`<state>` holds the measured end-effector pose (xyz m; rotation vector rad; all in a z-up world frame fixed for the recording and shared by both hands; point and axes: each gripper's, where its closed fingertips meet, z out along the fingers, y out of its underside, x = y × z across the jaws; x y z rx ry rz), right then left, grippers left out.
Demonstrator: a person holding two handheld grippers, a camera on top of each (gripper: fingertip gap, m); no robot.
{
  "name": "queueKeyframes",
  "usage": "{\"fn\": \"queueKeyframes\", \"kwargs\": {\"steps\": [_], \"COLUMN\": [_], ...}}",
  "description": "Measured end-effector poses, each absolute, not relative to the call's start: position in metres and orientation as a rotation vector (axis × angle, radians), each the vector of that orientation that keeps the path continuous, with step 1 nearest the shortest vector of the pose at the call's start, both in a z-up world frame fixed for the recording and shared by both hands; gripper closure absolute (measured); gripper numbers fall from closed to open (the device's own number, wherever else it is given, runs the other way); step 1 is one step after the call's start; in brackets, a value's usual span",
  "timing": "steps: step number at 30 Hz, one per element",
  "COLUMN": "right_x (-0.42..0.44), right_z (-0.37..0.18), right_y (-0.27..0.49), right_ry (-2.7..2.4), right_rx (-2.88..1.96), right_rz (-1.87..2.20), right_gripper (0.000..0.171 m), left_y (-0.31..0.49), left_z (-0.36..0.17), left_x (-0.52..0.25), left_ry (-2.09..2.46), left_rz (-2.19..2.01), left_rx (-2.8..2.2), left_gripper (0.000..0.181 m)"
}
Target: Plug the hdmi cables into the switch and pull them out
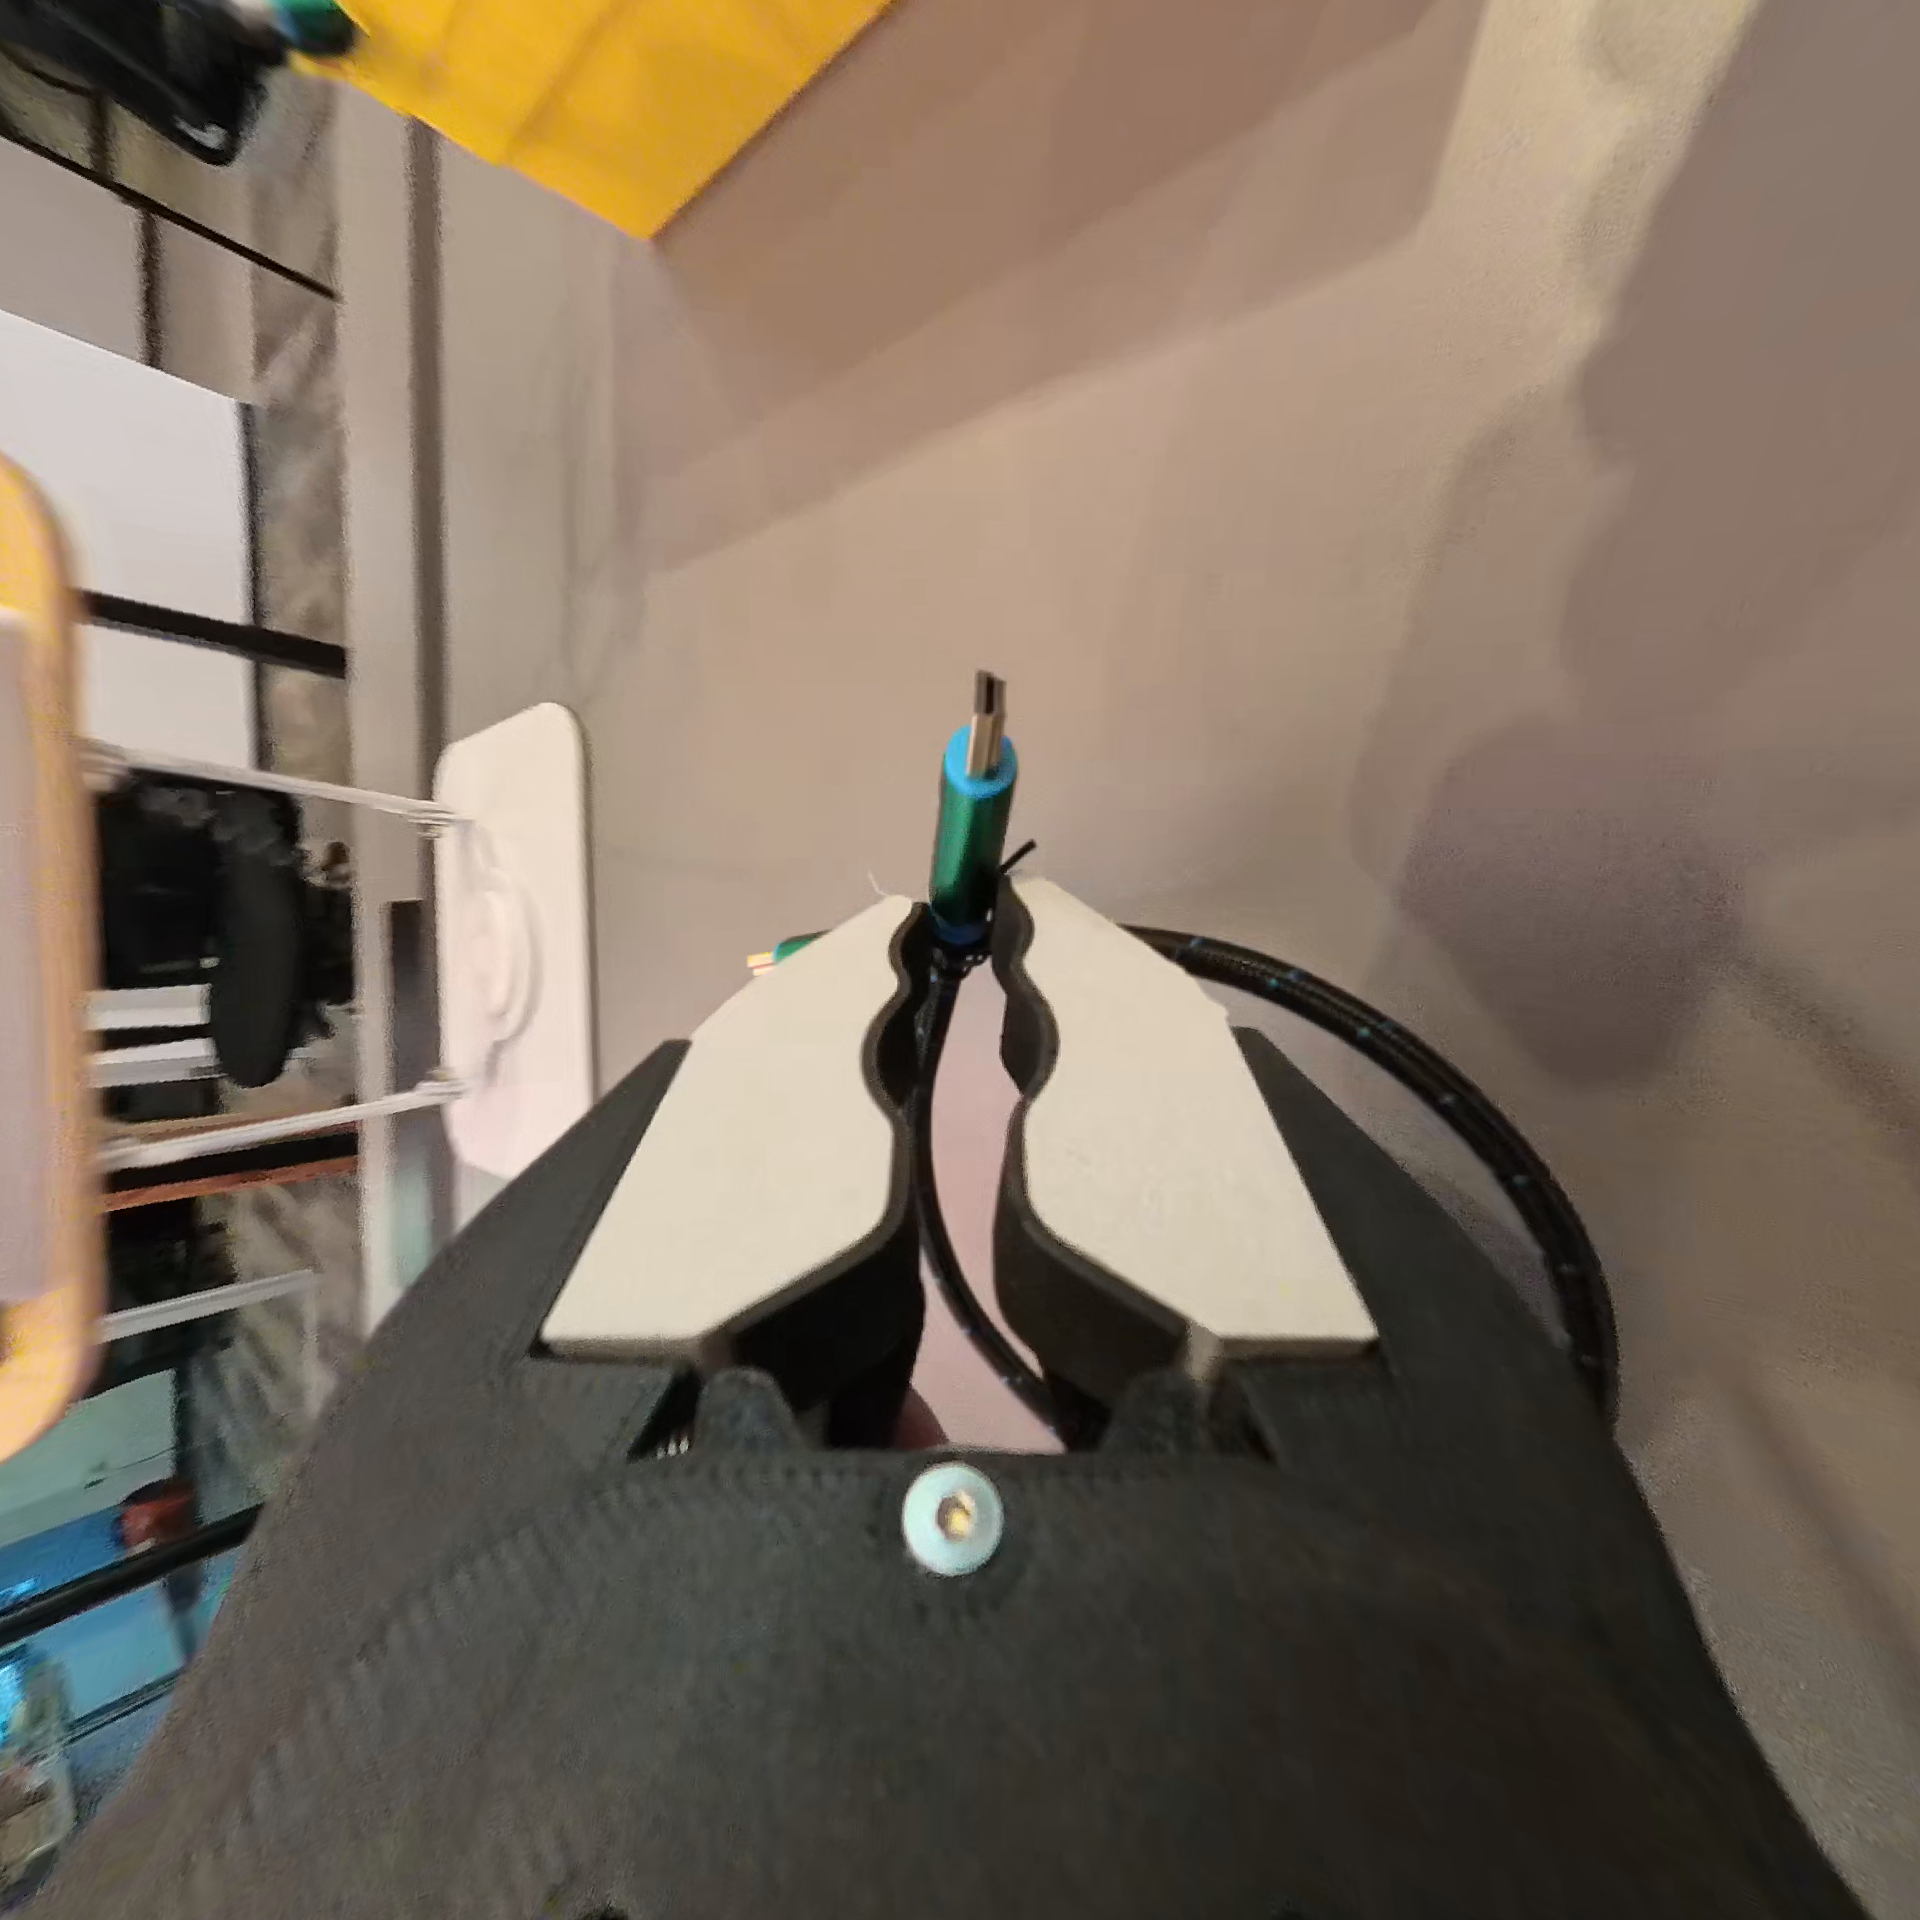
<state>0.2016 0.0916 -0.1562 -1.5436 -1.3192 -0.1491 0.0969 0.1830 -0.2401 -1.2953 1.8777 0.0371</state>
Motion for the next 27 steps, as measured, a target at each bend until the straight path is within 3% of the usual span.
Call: {"fn": "queueKeyframes", "kwargs": {"steps": [1,8,27], "right_x": [0.196,0.172,0.149], "right_z": [-0.156,-0.152,-0.139], "right_y": [0.093,0.111,0.130], "right_ry": [-1.336,-1.421,-1.368], "right_rx": [-1.524,-1.413,-1.331], "right_rz": [-0.170,-0.387,-0.626], "right_gripper": [0.158,0.159,0.158], "left_y": [0.182,0.173,0.170], "left_z": [-0.229,-0.174,-0.152], "left_x": [0.100,0.114,0.123], "left_ry": [1.853,1.758,1.720], "left_rz": [0.059,0.188,0.480], "left_rx": [-1.277,-1.162,-1.096], "left_gripper": [0.171,0.171,0.172]}}
